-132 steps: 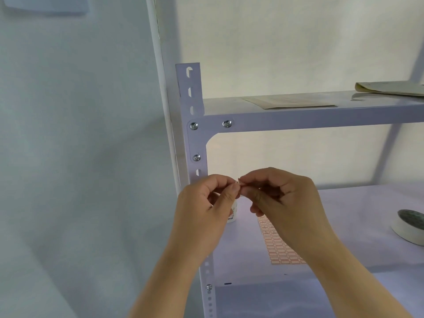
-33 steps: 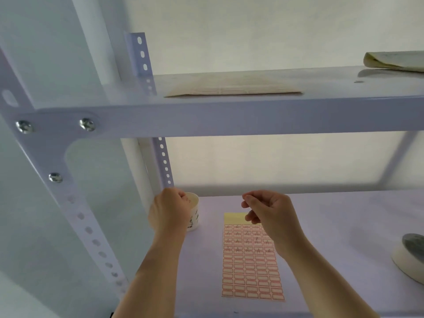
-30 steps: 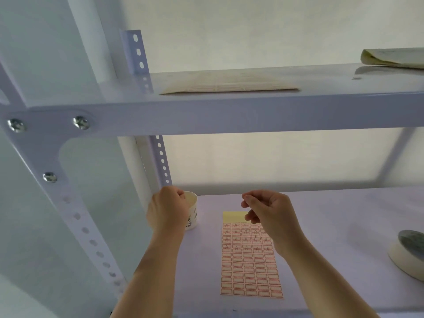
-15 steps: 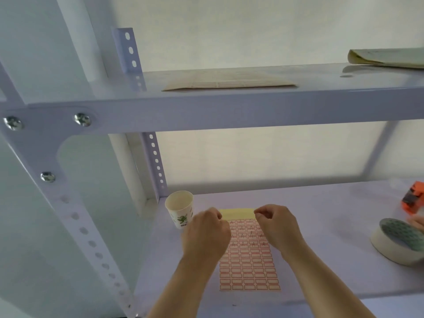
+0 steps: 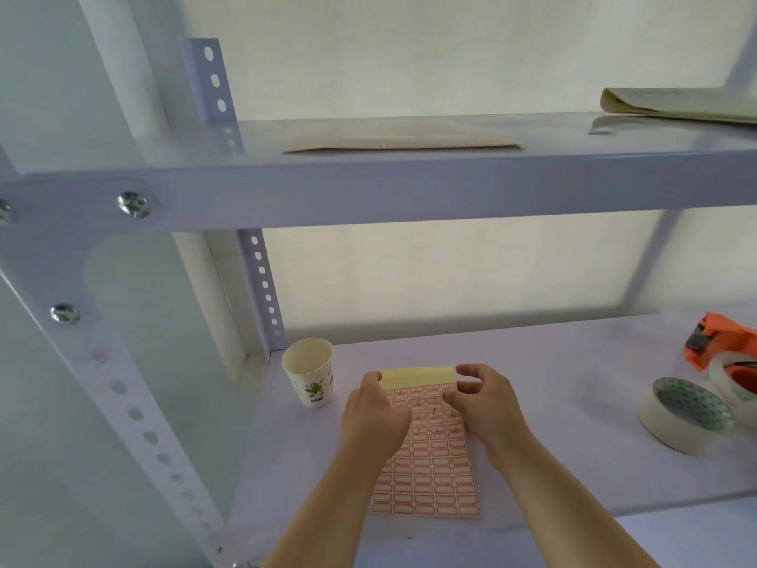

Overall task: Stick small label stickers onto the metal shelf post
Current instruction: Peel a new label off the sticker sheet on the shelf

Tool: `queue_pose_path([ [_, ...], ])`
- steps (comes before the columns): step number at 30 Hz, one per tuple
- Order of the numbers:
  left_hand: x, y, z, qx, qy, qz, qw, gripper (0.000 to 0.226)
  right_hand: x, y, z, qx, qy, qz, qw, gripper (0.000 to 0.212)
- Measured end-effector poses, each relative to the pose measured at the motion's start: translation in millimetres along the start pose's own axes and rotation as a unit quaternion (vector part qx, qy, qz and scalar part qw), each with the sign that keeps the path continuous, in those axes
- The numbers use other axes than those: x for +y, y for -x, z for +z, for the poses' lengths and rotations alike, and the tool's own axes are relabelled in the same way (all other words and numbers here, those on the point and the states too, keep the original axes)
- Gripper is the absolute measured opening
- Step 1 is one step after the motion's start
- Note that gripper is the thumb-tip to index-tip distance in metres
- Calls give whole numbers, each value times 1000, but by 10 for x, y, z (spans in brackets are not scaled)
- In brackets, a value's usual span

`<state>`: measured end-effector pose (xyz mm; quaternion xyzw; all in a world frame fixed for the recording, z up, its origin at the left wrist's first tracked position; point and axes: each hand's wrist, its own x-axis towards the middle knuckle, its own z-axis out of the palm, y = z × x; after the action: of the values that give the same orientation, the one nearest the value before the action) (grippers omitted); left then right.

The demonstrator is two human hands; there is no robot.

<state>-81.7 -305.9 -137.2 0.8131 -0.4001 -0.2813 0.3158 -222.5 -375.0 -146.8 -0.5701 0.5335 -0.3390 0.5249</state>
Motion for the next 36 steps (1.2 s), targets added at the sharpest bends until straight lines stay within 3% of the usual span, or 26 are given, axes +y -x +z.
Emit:
queue_pose_path([
  [6,-86,-45,-71,12,56,-9,998,65,-104,57,-7,8,-59,-37,998,20],
  [8,-119,-67,-99,25,140,-13,990,47,-170,93,-36,5,-68,-56,996,16],
  [11,-91,-44,-180,20,313,-9,949,13,-278,134,-67,8,-61,-91,994,13],
  [14,-37,-20,-258,17,366,21,930,10,-327,116,-55,59,45,-172,982,17],
  [16,20,15,-301,17,365,47,930,11,-360,116,-27,115,166,-250,947,25],
  [18,64,43,-329,11,363,71,929,11,-420,140,10,165,265,-340,887,31],
  [20,108,81,-352,5,356,99,929,11,-521,190,63,170,323,-415,833,27],
  [22,145,116,-371,5,348,128,929,12,-594,229,109,149,346,-455,807,25],
  [27,170,145,-412,11,322,174,930,16,-705,272,143,121,324,-472,811,19],
  [36,178,134,-407,40,275,209,937,21,-748,270,141,141,295,-472,818,7],
])
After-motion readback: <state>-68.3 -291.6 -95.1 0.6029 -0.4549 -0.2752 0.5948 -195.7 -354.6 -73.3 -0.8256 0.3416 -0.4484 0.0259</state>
